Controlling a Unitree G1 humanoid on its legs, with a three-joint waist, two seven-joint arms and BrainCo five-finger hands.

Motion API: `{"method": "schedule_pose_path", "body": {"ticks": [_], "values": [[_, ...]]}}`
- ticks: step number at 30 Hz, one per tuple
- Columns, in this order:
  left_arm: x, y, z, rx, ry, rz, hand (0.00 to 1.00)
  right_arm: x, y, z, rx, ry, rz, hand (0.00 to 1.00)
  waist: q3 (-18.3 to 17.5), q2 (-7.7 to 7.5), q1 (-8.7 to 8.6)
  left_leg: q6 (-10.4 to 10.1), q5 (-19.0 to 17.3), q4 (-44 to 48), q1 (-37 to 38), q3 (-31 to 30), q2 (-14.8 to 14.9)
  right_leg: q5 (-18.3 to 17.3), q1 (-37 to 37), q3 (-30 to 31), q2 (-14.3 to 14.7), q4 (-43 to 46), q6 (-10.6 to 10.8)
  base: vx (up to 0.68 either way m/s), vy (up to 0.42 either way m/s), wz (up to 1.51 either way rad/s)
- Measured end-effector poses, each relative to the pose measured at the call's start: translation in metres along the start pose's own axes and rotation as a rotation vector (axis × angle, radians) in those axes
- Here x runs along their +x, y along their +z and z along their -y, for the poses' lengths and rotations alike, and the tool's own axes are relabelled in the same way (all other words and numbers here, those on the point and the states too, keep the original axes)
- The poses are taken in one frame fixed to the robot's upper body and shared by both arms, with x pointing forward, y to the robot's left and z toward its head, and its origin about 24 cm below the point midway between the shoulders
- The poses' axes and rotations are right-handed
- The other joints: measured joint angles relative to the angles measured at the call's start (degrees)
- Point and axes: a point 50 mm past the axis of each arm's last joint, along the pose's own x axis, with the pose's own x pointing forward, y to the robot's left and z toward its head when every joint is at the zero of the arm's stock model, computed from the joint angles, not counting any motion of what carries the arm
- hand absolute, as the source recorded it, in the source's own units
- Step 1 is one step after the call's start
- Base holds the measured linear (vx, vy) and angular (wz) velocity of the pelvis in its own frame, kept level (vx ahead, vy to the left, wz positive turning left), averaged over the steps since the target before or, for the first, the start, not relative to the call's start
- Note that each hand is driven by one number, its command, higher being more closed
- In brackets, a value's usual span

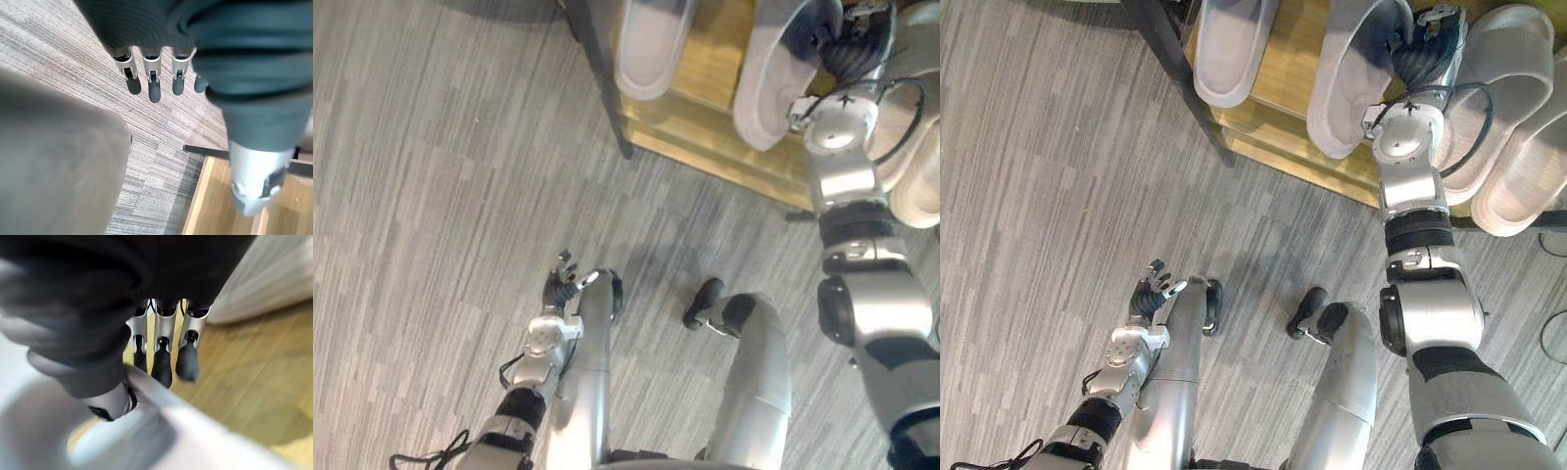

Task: Organize the slippers on the shoe rack

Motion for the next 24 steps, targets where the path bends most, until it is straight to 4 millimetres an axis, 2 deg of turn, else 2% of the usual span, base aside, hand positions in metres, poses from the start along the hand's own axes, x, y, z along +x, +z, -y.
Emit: {"method": "schedule_pose_path", "body": {"ticks": [2, 15, 21, 24], "values": [[0.001, 0.001, 0.002, -0.004, -0.003, 0.002, 0.00, 0.001, 0.001, 0.000, 0.001, -0.002, 0.001, 0.00, 0.00, -0.01, 0.44, -0.14, 0.15, -0.04, -0.19, -0.25, -0.02, -0.01, 0.00, -0.26, -0.01, 0.00, -0.02, -0.04, 0.038, 0.06], [0.003, 0.000, 0.002, -0.025, 0.011, -0.006, 0.00, 0.001, 0.009, -0.005, 0.032, -0.006, 0.013, 0.00, -0.10, -0.16, 0.46, -1.24, 1.97, -1.56, -0.20, -1.12, -0.11, 0.14, 0.10, -1.17, 0.00, -0.19, -0.31, -0.03, 0.021, 0.04], [0.005, -0.005, -0.003, -0.035, 0.038, -0.038, 0.00, -0.001, 0.023, -0.007, 0.092, -0.012, 0.057, 0.00, -0.19, -0.28, 0.18, -1.51, 2.20, -2.07, 1.18, -0.53, 0.50, 0.19, 1.00, -1.08, 0.47, -0.37, -0.39, -0.01, 0.007, -0.02], [0.004, -0.010, -0.008, -0.030, 0.057, -0.060, 0.00, -0.009, 0.018, -0.012, 0.110, -0.003, 0.044, 0.00, -1.05, -1.21, 0.08, -1.63, 2.28, -2.88, 1.89, -0.11, 1.03, 0.50, 1.42, -1.09, 1.03, -1.27, -0.95, 0.00, 0.015, -0.08]]}}
